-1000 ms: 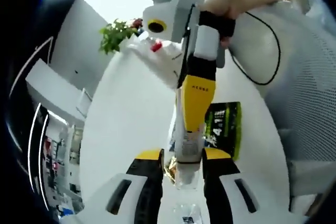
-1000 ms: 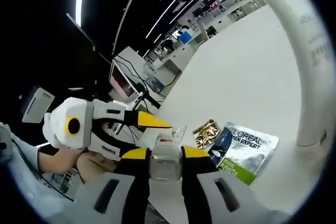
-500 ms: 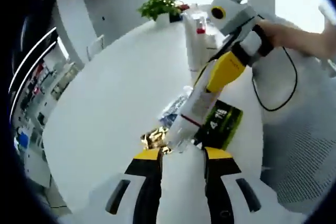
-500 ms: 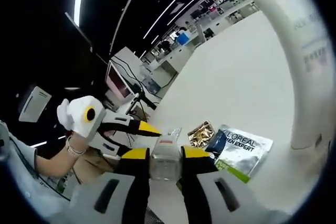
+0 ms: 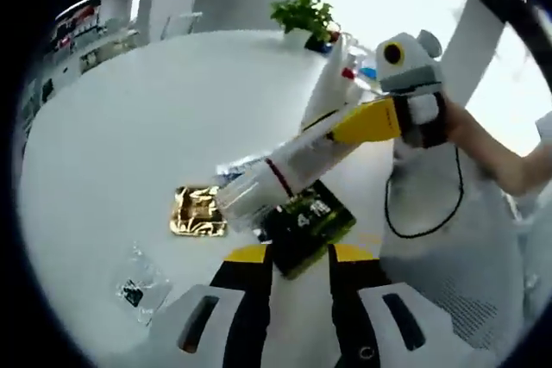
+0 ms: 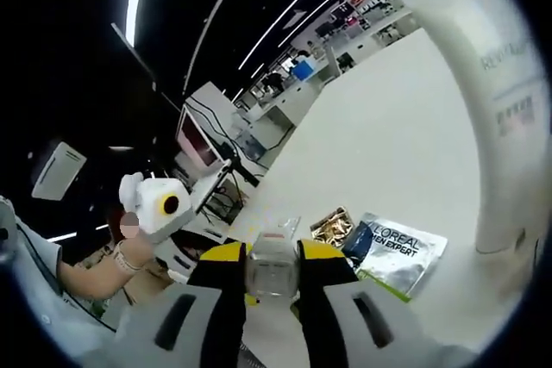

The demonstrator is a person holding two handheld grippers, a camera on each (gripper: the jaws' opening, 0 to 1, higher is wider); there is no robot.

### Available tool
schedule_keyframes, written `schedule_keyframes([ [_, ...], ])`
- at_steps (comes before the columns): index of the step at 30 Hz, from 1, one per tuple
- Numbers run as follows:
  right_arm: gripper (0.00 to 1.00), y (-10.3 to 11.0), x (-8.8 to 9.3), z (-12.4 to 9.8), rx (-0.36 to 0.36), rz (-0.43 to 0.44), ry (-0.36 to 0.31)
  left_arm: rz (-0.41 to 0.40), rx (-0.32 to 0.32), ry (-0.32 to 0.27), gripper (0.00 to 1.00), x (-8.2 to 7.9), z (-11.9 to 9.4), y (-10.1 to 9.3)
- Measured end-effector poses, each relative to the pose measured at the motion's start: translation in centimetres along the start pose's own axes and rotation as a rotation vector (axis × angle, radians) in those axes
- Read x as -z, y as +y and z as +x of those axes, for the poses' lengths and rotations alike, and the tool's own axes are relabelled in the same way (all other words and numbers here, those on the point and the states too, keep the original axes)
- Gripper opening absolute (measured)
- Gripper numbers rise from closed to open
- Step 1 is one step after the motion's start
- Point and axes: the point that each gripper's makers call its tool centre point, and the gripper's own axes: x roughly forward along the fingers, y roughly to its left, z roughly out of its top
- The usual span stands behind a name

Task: Arrange the skincare products in the storage area until every visible bottle or jar stands upright without overlapping.

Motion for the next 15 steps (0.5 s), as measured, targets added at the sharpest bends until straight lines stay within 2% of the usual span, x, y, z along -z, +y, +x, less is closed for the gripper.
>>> schedule_keyframes([
  [6, 0.22, 0.0, -0.2, -0.1, -0.001, -0.01, -0.007, -0.159, 0.041, -0.123, 0.27, -2.1, -0.5, 0.0],
  [12, 0.22, 0.4, -0.4, -0.1, -0.01, -0.022, -0.015, -0.257, 0.052, -0.188, 0.29, -2.8, -1.0, 0.5],
  [15, 0.22, 0.6, -0.4, -0.1, -0.015, -0.034, -0.02, -0.319, 0.083, -0.238, 0.32, -3.4, -1.2, 0.3],
])
